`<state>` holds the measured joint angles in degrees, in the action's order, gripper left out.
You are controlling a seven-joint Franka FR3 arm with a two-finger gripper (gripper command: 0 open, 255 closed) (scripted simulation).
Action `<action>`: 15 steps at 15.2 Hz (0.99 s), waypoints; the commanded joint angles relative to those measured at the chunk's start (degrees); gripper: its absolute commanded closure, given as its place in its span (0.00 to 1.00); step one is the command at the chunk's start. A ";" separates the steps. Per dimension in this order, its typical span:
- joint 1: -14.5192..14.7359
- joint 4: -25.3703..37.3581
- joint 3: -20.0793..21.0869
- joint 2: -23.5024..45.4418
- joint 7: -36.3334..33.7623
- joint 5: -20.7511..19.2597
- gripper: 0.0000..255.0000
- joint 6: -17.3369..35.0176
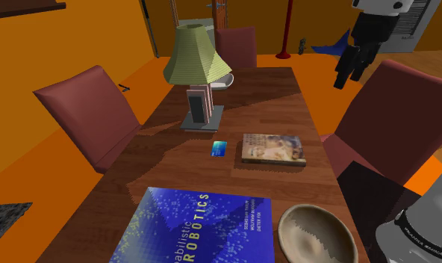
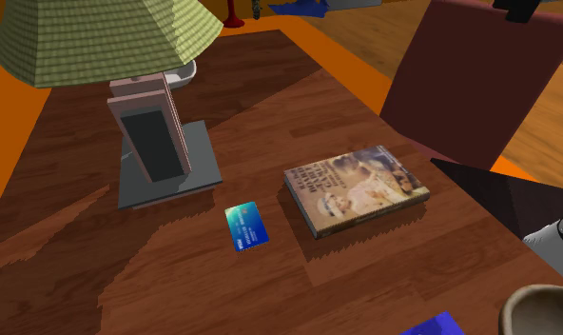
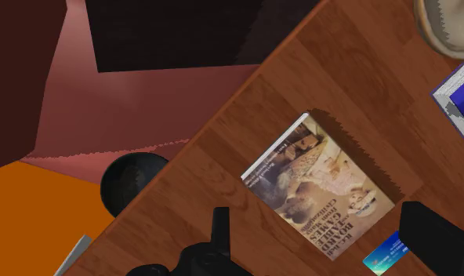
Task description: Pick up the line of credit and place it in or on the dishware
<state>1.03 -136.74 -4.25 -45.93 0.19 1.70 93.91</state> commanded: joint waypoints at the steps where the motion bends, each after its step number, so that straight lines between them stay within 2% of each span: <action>1: 0.00 0.00 0.00 0.00 0.00 0.00 0.00 0.00; 9: -0.31 -2.55 11.40 8.06 -17.94 4.40 0.00 12.19; 15: -1.72 0.26 19.52 18.67 -31.76 4.58 0.00 20.74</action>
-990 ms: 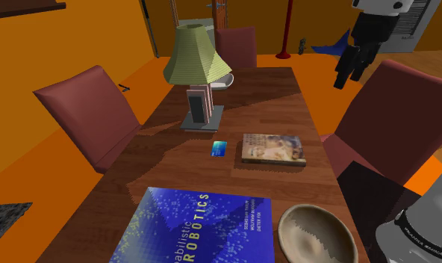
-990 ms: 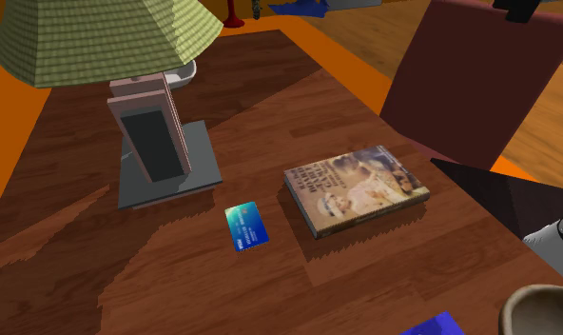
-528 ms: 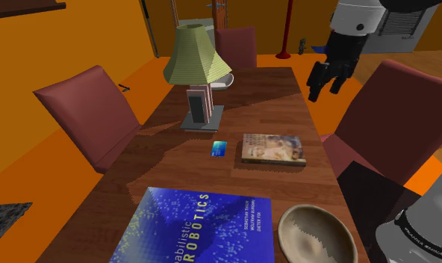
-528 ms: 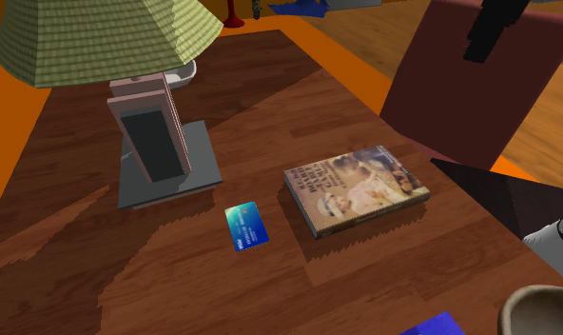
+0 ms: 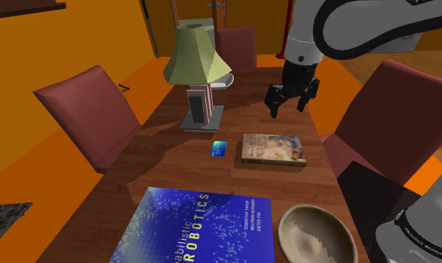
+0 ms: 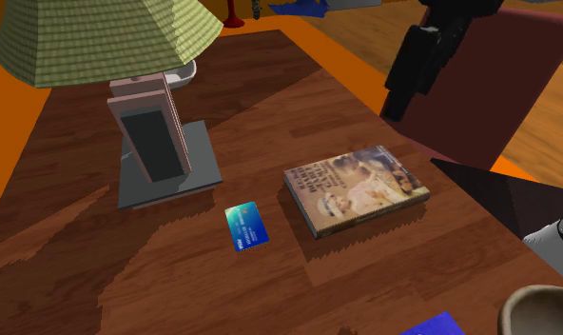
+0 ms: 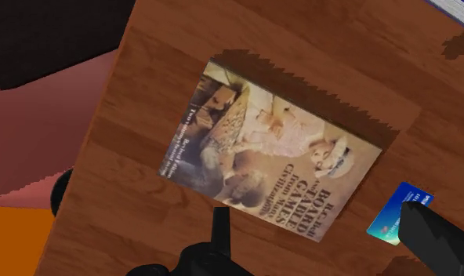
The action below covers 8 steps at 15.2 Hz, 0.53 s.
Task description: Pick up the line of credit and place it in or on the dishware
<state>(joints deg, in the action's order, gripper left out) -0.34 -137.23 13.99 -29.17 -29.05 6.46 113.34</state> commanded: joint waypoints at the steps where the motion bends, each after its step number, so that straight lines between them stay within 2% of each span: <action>1: -0.72 1.60 2.56 3.97 -4.93 -0.57 0.00 2.58; 5: -2.39 6.00 7.36 12.91 -15.11 -3.61 0.00 6.91; 8: -3.49 10.35 10.32 20.28 -23.35 -7.57 0.00 9.17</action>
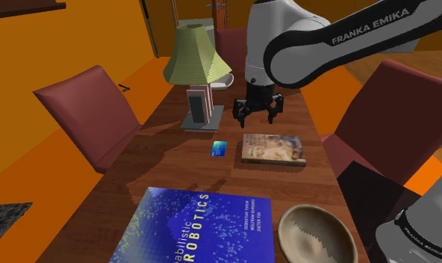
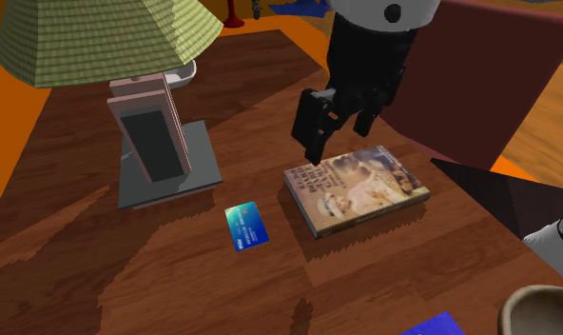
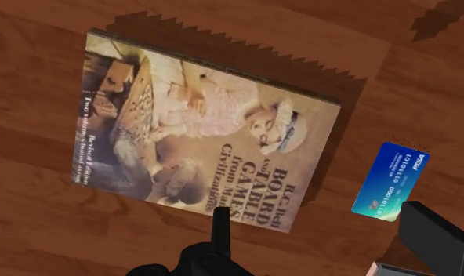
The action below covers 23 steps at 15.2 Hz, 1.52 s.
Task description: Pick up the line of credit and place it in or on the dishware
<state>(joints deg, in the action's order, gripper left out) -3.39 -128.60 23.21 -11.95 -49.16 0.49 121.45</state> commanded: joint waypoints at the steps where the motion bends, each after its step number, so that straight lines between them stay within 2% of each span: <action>1: -0.68 3.37 1.90 5.63 -6.07 -3.21 0.00 1.58; 6: 0.12 13.15 3.46 18.92 -19.95 -12.29 0.00 2.18; 12: 4.79 27.80 0.78 34.26 -32.58 -20.75 0.00 -0.54; 19: 5.03 26.17 -0.31 36.93 -33.62 -22.45 0.00 3.54; 23: 5.05 26.07 -0.40 37.17 -33.71 -22.60 0.00 3.87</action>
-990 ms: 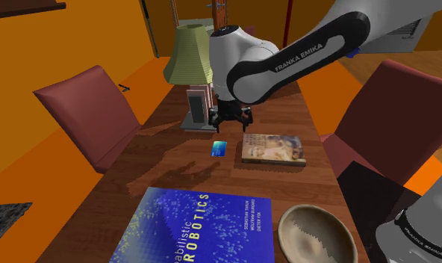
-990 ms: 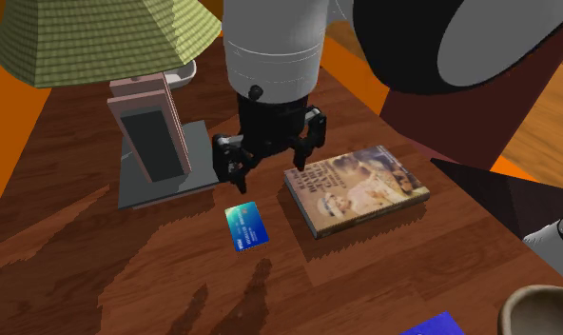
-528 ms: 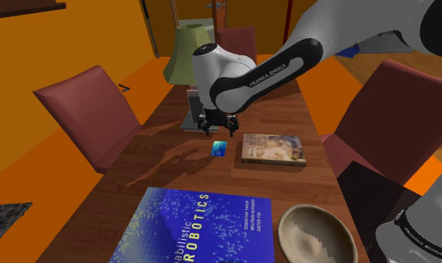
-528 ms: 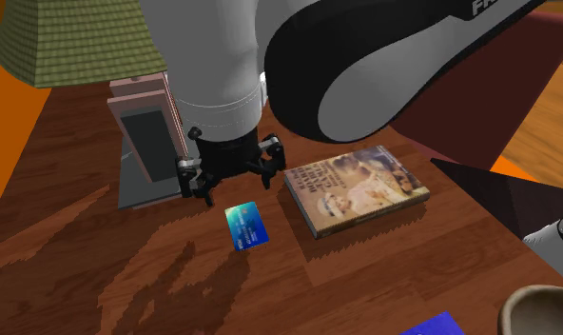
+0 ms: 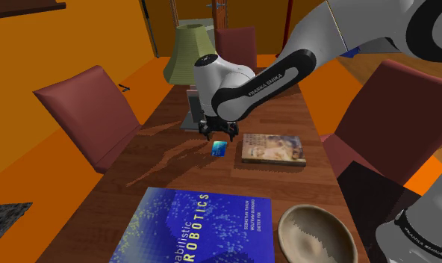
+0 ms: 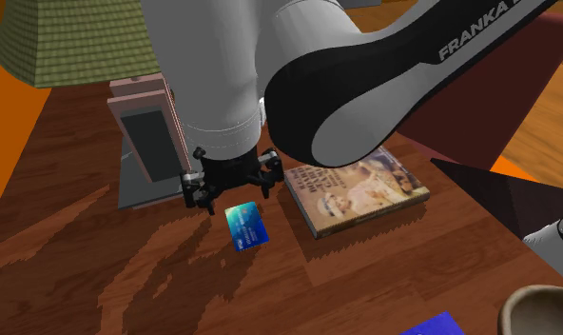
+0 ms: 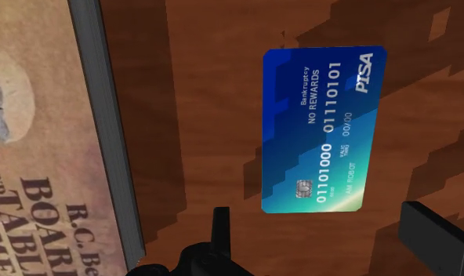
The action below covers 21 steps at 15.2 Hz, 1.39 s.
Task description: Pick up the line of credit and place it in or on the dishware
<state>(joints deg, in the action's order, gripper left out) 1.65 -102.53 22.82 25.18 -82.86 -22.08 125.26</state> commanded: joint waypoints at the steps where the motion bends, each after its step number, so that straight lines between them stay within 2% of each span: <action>1: 0.00 0.00 -0.02 0.04 -0.01 -0.03 0.00 0.06; 5: 0.00 0.00 -0.01 0.04 -0.01 -0.03 0.00 0.05; 6: 0.00 0.00 -0.01 0.04 -0.01 -0.03 1.00 0.05; 15: 0.00 0.00 -0.01 0.04 -0.01 -0.03 1.00 0.05; 21: -0.41 1.50 0.72 -2.23 1.36 1.53 1.00 -3.42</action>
<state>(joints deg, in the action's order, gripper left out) 1.28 -101.28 23.40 23.35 -81.68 -20.82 122.47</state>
